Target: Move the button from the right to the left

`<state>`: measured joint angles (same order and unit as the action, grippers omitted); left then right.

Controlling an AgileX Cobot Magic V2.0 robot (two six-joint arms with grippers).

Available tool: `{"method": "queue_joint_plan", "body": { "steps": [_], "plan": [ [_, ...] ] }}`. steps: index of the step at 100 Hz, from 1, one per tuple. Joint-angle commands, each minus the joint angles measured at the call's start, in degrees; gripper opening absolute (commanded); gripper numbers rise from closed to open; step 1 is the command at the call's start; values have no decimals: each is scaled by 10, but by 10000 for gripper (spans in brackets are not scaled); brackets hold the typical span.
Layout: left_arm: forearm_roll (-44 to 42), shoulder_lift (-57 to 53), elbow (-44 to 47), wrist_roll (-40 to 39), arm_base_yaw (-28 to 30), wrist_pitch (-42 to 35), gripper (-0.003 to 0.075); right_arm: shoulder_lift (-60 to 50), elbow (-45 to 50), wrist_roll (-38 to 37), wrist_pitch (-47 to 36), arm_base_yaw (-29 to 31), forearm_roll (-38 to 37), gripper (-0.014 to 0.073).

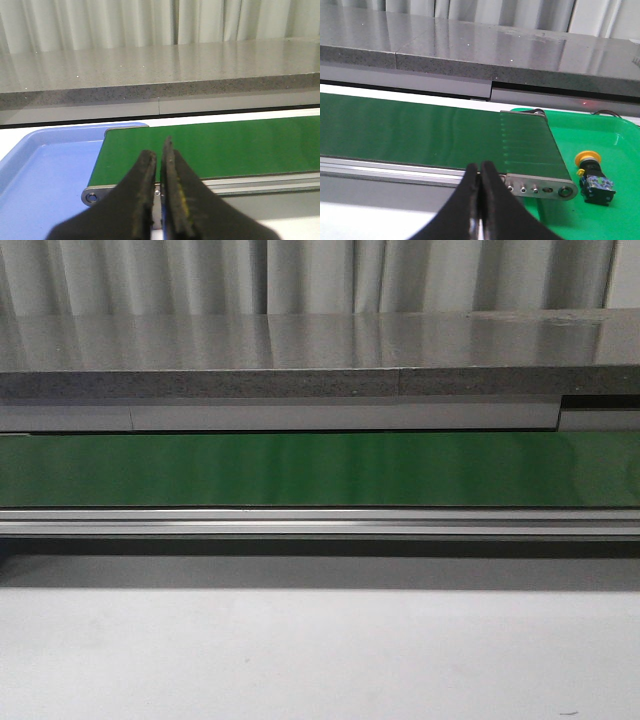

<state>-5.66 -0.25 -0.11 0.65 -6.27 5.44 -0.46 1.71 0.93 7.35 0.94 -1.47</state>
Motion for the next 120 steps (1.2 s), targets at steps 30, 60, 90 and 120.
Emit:
{"method": "queue_joint_plan", "body": {
  "steps": [30,60,90,120],
  "plan": [
    [3,-21,23,-7,0,-46,5,-10,0,1,-50,-1,-4,-68],
    [3,-21,23,-7,0,-46,5,-10,0,1,-50,-1,-4,-68],
    [3,-21,23,-7,0,-46,5,-10,-3,1,-101,-1,-4,-68],
    [3,-21,23,-7,0,-46,5,14,-132,1,62,-1,25,-68]
  ]
}}
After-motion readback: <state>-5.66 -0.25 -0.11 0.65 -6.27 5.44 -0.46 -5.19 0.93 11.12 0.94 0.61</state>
